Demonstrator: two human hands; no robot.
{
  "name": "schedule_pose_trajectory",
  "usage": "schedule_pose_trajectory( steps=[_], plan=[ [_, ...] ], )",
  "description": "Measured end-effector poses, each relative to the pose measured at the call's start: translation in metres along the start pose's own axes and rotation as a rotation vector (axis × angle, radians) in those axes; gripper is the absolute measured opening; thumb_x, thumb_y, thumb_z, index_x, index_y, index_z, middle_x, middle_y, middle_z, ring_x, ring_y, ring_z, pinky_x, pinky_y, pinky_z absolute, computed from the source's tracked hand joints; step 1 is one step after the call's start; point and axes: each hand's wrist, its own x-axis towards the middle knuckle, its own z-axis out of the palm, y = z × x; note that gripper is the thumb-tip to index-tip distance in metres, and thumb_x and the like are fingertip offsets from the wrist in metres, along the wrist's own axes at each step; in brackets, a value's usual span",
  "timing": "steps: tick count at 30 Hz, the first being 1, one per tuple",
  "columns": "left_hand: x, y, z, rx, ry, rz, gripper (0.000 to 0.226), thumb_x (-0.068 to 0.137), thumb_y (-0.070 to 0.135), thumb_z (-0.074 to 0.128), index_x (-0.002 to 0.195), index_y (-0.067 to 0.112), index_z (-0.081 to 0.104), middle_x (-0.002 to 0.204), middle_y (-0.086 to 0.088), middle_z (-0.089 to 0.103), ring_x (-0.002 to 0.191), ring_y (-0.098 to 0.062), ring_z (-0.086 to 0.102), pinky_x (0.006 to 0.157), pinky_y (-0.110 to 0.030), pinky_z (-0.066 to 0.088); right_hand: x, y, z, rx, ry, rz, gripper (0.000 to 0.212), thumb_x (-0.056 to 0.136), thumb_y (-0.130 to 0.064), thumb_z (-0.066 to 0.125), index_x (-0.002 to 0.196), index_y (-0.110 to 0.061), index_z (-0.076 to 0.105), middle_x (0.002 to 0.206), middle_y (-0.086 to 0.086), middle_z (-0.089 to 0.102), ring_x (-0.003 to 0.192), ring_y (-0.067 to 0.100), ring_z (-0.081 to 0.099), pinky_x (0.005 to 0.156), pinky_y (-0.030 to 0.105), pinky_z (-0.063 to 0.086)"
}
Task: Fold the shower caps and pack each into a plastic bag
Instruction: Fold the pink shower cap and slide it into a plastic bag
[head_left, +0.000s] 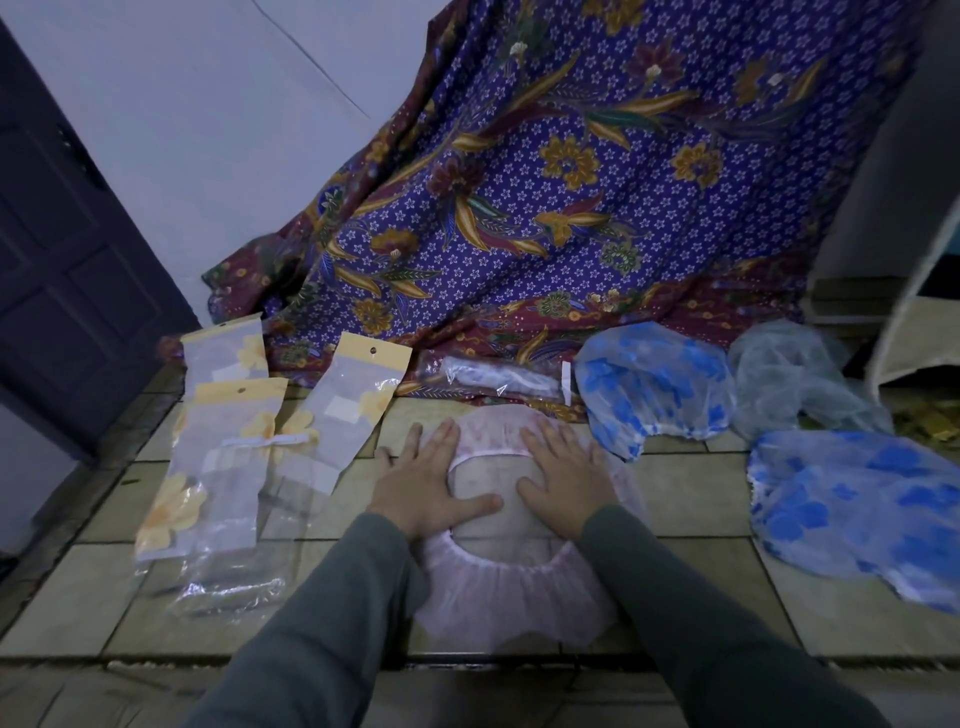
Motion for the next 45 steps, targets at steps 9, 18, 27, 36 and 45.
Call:
schedule_pose_trajectory(
  steps=[9, 18, 27, 36, 45],
  plan=[
    [-0.031, 0.036, -0.002, -0.065, 0.279, -0.045, 0.075, 0.093, 0.061, 0.031, 0.151, 0.019, 0.010, 0.160, -0.001, 0.009, 0.146, -0.024, 0.006, 0.115, -0.048, 0.008, -0.041, -0.019, -0.010, 0.031, 0.265, -0.011, 0.062, 0.084, -0.045, 0.019, 0.139, -0.027, 0.042, 0.154, -0.004, 0.026, 0.144, 0.021, 0.015, 0.114, 0.050, 0.014],
    [-0.038, 0.024, 0.033, -0.050, 0.227, -0.011, 0.106, 0.063, 0.093, 0.014, 0.151, 0.035, 0.004, 0.160, 0.005, -0.008, 0.146, -0.019, -0.007, 0.112, -0.056, 0.006, -0.049, 0.005, 0.024, -0.007, 0.038, 0.054, 0.064, 0.090, -0.066, 0.018, 0.148, -0.044, 0.002, 0.157, -0.008, -0.018, 0.143, 0.022, -0.020, 0.111, 0.059, -0.003],
    [-0.039, -0.016, 0.021, -0.321, 0.511, 0.254, 0.037, 0.066, 0.067, 0.063, 0.082, 0.034, 0.059, 0.104, 0.013, 0.053, 0.106, -0.009, 0.043, 0.088, -0.033, 0.029, -0.061, 0.030, -0.004, 0.230, 0.232, -0.501, 0.059, 0.059, -0.072, 0.065, 0.101, -0.031, 0.066, 0.117, -0.009, 0.056, 0.118, 0.009, 0.045, 0.100, 0.042, 0.037],
    [-0.039, -0.023, 0.011, -0.555, 0.390, 0.275, 0.042, 0.075, 0.058, 0.060, 0.060, 0.018, 0.065, 0.073, 0.008, 0.066, 0.076, -0.005, 0.058, 0.075, -0.020, 0.044, -0.062, 0.036, -0.001, 0.245, 0.074, -0.677, 0.038, 0.067, -0.051, 0.073, 0.100, -0.033, 0.069, 0.119, -0.014, 0.057, 0.120, 0.005, 0.045, 0.103, 0.025, 0.030],
    [-0.048, -0.028, 0.002, -0.632, 0.133, 0.297, 0.061, 0.050, 0.074, 0.072, 0.092, 0.031, 0.073, 0.115, 0.016, 0.065, 0.119, 0.005, 0.050, 0.102, -0.012, 0.034, -0.052, 0.048, -0.001, 0.337, 0.073, -0.614, 0.040, 0.070, -0.046, 0.070, 0.105, -0.027, 0.069, 0.125, -0.014, 0.058, 0.127, 0.006, 0.043, 0.109, 0.024, 0.029]
  ],
)
